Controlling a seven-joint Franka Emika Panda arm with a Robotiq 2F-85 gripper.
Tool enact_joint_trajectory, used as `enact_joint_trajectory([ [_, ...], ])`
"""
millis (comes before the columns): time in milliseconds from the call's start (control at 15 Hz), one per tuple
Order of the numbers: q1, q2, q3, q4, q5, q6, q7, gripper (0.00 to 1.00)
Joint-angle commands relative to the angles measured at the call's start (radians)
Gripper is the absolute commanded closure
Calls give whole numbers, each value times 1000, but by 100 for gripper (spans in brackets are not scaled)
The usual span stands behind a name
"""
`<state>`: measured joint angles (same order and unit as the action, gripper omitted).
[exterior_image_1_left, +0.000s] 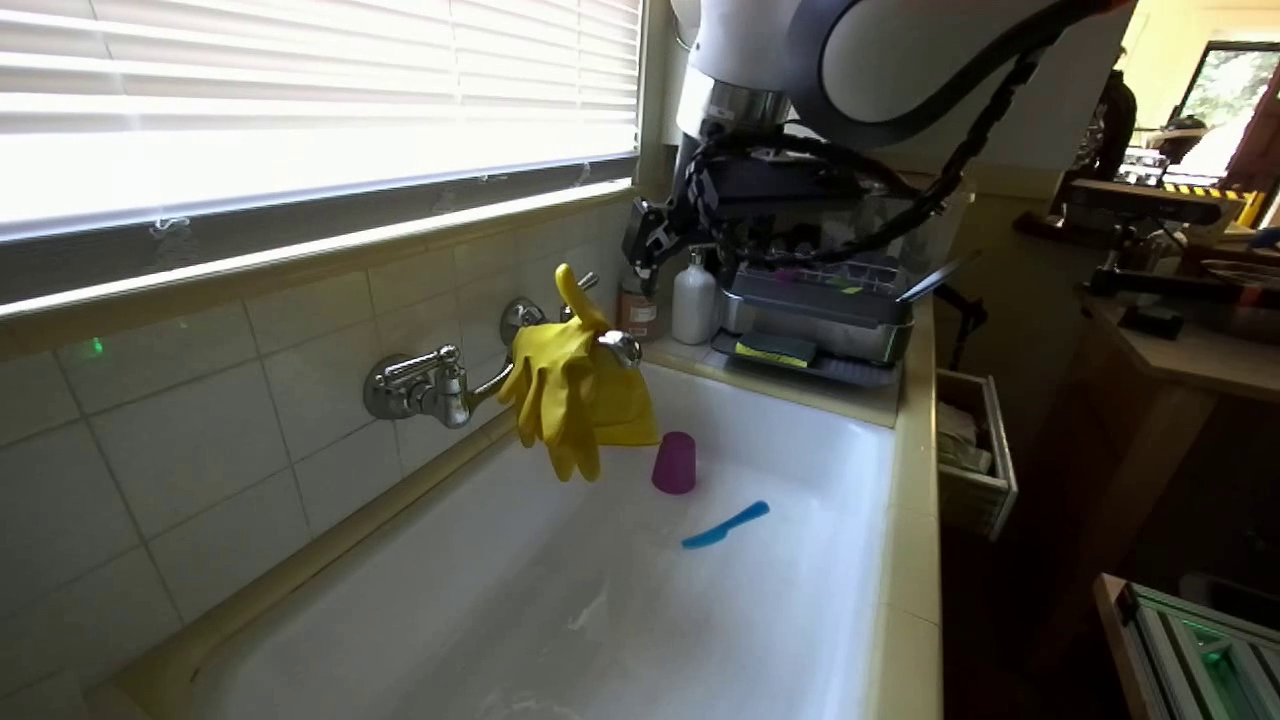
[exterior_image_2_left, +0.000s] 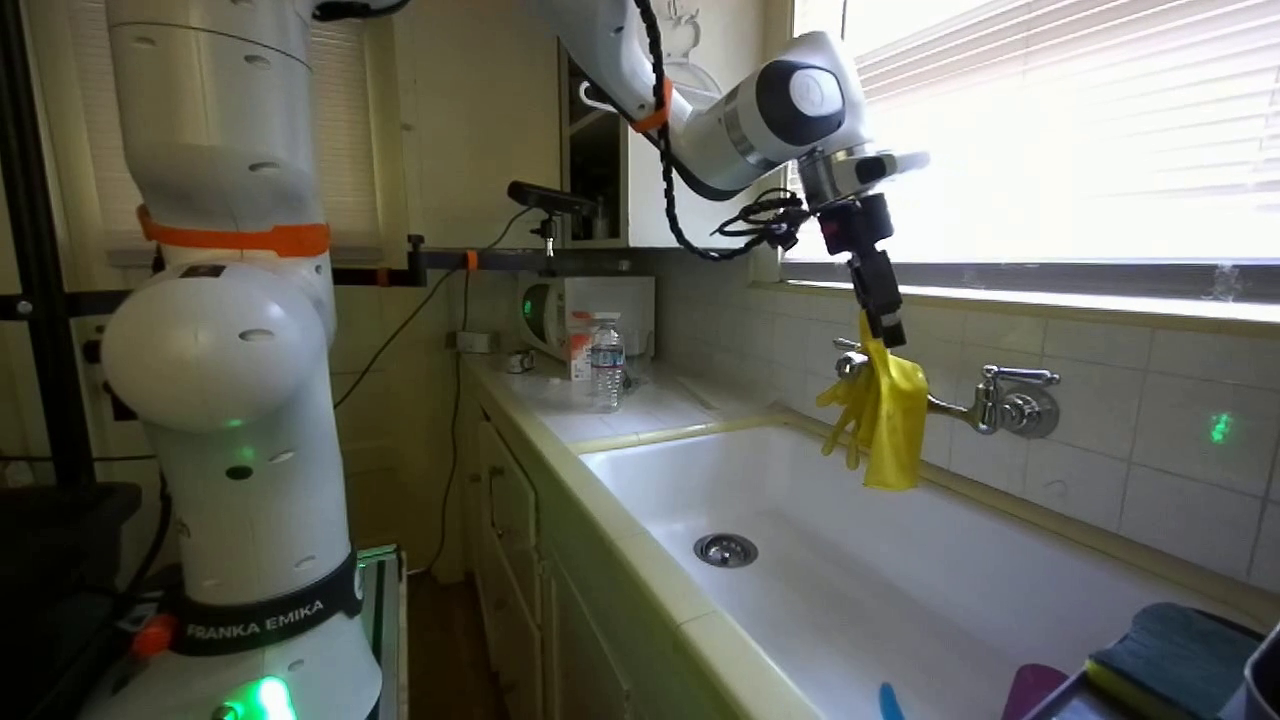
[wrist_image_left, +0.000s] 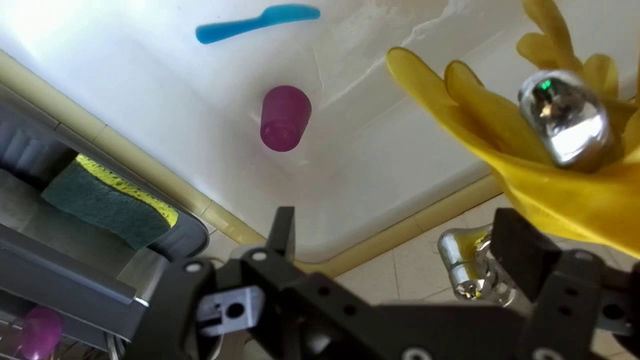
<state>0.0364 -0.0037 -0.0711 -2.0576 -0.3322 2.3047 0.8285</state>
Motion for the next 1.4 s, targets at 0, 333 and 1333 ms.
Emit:
enact_joint_trajectory([
  [0, -12, -99, 41, -120, -11, 25, -35, 0],
  [333, -12, -181, 81, -221, 36, 60, -139, 0],
  [1333, -32, -264, 131, -339, 192, 153, -385, 0],
])
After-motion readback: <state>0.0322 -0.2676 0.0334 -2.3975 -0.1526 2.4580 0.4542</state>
